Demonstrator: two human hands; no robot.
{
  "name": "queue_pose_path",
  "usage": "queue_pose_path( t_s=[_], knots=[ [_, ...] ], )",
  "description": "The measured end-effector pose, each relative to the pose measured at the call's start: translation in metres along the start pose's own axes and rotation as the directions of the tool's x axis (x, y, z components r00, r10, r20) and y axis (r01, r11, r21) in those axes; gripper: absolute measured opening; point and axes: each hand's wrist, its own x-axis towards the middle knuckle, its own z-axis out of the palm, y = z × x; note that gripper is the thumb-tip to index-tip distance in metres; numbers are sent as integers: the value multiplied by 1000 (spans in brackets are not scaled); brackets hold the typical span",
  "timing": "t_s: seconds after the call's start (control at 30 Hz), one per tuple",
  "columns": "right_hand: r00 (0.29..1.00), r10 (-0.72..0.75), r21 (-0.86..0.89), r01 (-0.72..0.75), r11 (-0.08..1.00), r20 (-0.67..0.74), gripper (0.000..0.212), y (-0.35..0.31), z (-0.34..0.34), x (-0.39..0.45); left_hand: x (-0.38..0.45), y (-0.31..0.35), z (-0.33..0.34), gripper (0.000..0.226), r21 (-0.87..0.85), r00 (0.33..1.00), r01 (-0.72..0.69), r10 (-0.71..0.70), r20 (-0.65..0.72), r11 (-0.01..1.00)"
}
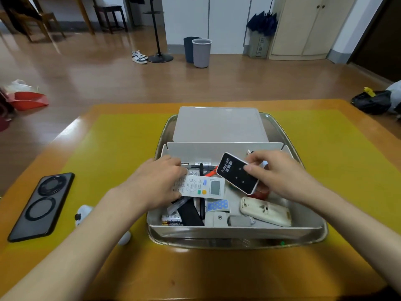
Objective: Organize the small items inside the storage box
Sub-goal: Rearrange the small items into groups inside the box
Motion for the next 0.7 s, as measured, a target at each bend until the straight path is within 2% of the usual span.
queue_pose_path(
  t_s=[0.07,0.13,0.33,0.43,0.53,0.57,0.63,0.7],
  knots=[
    [998,-61,-224,57,973,-10,13,-8,11,5,0,0,1,44,2,1000,8,-8,-4,1000],
    [992,-124,-317,111,942,-22,16,-14,18,8,-2,0,-1,50,-2,1000,9,-9,-25,1000],
    [979,-195,-353,163,921,-57,19,-16,17,7,-7,10,-11,55,-51,991,-38,31,-132,998],
    [976,-209,-367,171,914,-65,19,-11,12,4,-6,21,-15,48,-88,984,-78,63,-166,993],
    [970,-226,-380,178,908,-84,10,-7,2,-3,-1,32,-16,41,-110,978,-115,93,-187,987],
    [972,-217,-382,169,909,-86,8,-5,-3,-7,1,36,-16,40,-126,976,-126,100,-195,984],
    [987,-149,-386,114,915,-62,19,2,-16,-18,4,45,-15,38,-172,970,-157,119,-210,972],
    [998,-48,-446,60,893,38,27,9,-27,-31,7,58,-14,34,-218,962,-201,150,-228,955]
  ],
)
